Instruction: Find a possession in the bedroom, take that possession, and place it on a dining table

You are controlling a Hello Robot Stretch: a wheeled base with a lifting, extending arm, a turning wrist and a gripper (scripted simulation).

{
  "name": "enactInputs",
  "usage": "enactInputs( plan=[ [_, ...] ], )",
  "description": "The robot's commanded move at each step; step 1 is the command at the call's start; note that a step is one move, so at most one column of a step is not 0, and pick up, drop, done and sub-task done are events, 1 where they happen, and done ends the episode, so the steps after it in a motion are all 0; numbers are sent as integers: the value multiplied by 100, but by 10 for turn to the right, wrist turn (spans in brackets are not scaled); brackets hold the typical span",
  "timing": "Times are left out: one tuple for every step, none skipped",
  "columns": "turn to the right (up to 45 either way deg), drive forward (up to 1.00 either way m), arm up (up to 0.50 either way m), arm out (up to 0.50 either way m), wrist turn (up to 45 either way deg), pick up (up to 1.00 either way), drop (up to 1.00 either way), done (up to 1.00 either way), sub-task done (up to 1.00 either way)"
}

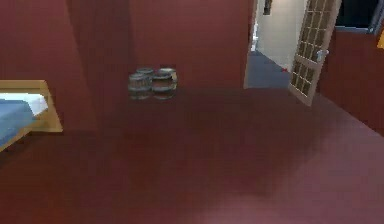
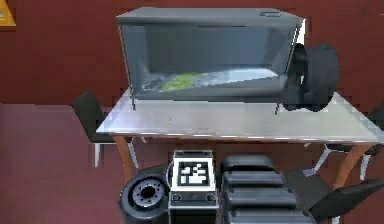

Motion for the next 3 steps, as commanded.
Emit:
enactInputs(
  plan=[
    [90,0,0,0,0,0,0,0,0],
    [0,35,0,0,0,0,0,0,0],
    [150,0,0,0,0,0,0,0,0]
  ],
)
